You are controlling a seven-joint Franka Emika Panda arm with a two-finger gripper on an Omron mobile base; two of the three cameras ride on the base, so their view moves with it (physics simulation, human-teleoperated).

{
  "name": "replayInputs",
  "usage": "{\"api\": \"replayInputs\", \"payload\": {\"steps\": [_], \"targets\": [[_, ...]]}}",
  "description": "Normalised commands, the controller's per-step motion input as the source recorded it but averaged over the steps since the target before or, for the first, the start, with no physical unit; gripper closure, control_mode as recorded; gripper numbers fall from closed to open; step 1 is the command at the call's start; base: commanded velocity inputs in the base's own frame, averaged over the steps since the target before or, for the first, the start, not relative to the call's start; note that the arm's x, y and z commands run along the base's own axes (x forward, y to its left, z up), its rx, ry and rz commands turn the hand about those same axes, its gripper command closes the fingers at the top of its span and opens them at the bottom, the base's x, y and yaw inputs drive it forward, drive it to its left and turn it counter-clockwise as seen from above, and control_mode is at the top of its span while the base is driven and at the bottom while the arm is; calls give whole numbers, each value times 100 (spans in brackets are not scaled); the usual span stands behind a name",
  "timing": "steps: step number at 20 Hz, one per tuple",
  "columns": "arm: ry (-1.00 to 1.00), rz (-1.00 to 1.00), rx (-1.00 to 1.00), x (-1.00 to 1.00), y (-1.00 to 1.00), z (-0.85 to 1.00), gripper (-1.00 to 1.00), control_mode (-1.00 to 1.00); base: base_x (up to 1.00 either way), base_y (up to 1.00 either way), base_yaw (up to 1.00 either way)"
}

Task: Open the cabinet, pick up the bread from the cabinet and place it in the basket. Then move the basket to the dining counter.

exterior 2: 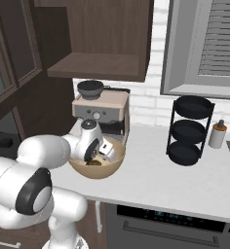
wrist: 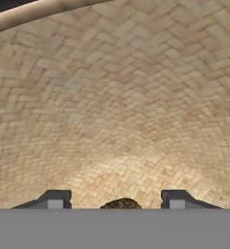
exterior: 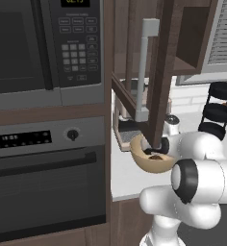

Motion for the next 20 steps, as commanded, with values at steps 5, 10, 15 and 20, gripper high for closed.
{"api": "replayInputs", "payload": {"steps": [5, 10, 15, 20], "targets": [[2, 0, 0, 0, 0, 11, -100, -100, 0, 0, 0], [-2, 0, 4, -20, -4, 27, -100, -100, 0, 0, 0], [-7, -3, 1, -39, -19, 58, -100, -100, 0, 0, 0], [-1, -6, 1, -29, -29, 72, -100, -100, 0, 0, 0]]}}
